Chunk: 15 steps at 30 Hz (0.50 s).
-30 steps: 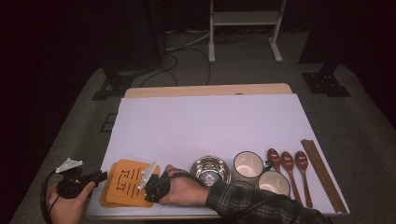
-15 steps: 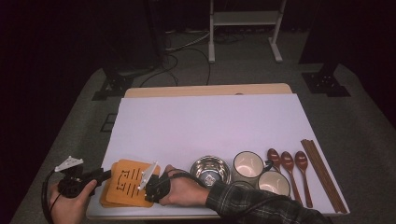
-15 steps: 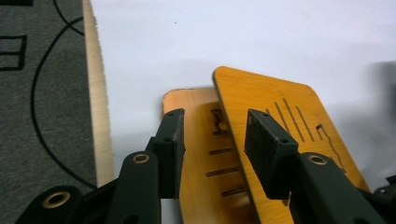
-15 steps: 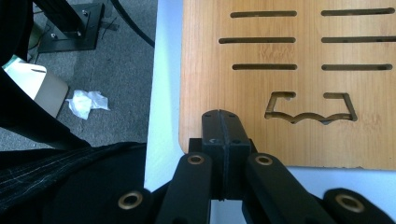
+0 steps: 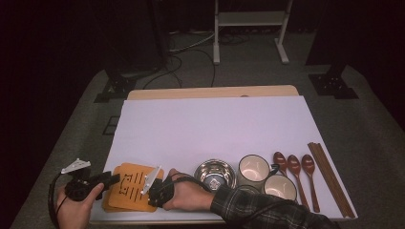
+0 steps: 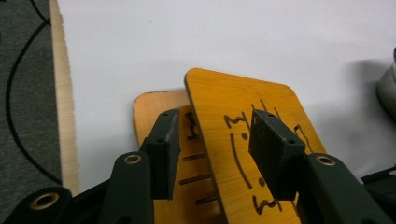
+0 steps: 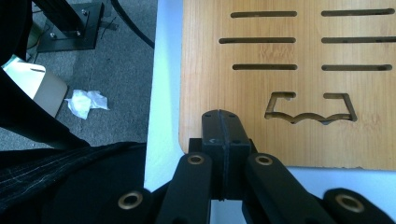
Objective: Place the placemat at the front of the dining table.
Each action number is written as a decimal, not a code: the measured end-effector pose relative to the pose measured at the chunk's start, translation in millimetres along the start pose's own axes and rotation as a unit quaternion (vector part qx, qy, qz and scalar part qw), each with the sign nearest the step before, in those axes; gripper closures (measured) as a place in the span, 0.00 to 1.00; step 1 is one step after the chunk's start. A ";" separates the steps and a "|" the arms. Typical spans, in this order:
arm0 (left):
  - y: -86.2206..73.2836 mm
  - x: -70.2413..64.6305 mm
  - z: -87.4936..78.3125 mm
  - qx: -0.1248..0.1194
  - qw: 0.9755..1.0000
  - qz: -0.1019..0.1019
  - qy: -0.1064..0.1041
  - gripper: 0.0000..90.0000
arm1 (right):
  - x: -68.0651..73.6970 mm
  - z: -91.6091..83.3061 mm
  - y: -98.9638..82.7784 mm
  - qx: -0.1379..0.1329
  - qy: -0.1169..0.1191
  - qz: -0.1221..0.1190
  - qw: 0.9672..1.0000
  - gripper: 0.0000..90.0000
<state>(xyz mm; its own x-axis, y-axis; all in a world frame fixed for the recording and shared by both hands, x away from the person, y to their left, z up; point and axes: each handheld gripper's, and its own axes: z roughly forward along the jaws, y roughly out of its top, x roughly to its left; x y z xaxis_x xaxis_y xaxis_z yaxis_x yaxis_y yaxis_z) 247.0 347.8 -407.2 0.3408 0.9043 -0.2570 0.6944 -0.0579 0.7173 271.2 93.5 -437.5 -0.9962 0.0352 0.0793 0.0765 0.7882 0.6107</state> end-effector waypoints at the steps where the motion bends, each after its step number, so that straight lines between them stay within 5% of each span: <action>1: 0.2 -0.6 0.6 0.000 1.000 0.000 -0.001 0.58 | 0.0 0.0 0.0 0.000 0.000 0.000 1.000 1.00; 15: -0.7 -4.4 13.5 0.021 1.000 0.002 -0.012 0.57 | 0.2 0.0 0.0 0.000 0.000 0.000 1.000 1.00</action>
<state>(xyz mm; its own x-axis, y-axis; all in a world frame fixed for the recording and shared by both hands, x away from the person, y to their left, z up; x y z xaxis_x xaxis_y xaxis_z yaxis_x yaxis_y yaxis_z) 253.6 338.2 -415.3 0.3585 0.8936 -0.2700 0.7193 -0.0800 0.6901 271.0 93.4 -437.5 -0.9963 0.0349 0.0791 0.0761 0.7882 0.6107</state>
